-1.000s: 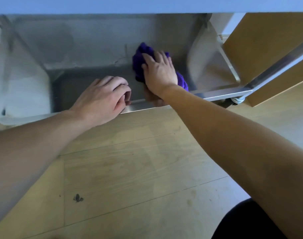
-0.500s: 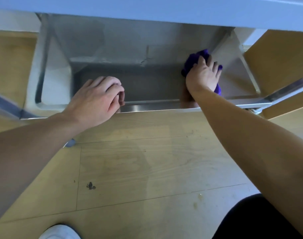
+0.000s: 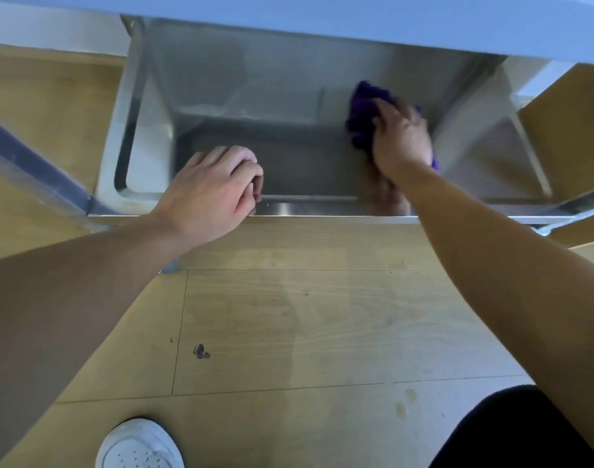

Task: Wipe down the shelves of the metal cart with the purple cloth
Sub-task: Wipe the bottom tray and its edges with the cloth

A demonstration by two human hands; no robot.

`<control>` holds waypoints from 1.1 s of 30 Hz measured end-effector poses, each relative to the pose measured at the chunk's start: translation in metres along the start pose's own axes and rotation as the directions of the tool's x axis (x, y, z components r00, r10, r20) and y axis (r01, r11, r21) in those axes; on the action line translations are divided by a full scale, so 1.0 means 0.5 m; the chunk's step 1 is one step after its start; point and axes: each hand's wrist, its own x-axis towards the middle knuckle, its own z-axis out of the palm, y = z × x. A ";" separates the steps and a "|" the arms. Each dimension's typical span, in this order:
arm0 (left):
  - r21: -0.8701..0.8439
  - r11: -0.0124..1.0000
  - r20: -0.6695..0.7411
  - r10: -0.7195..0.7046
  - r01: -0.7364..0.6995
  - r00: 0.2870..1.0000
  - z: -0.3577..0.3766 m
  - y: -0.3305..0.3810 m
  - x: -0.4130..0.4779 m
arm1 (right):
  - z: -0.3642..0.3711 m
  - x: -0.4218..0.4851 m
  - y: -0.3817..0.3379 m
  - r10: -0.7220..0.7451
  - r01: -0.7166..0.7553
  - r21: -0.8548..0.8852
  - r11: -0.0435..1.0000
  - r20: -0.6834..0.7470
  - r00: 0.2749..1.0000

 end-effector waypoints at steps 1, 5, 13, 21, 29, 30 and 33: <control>-0.004 1.000 -0.007 0.001 -0.001 1.000 0.001 -0.001 -0.003 | -0.008 0.004 0.027 0.091 -0.091 -0.008 0.996 -0.010 0.996; -0.021 1.000 -0.046 -0.019 0.018 0.999 0.005 -0.007 -0.022 | -0.001 0.009 0.011 0.320 -0.321 -0.057 0.945 -0.037 0.947; 0.020 0.998 -0.073 -0.051 0.053 0.996 -0.001 -0.041 -0.056 | 0.098 -0.030 -0.310 -0.333 0.333 0.018 0.943 0.081 0.939; 0.022 0.995 -0.114 -0.098 0.101 0.989 -0.010 -0.059 -0.049 | 0.054 0.028 -0.141 -0.125 0.126 0.049 0.991 -0.018 0.992; 0.042 0.992 -0.106 -0.118 0.123 0.987 -0.020 -0.097 -0.110 | 0.083 0.031 -0.218 0.222 -0.225 -0.060 0.972 -0.065 0.973; 0.044 0.991 -0.104 -0.121 0.127 0.987 -0.022 -0.099 -0.112 | 0.096 0.022 -0.272 0.119 -0.121 -0.042 0.992 -0.042 0.992; 0.051 0.989 -0.116 -0.132 0.138 0.984 -0.024 -0.102 -0.115 | 0.124 -0.029 -0.421 -0.281 0.278 0.050 0.959 0.070 0.957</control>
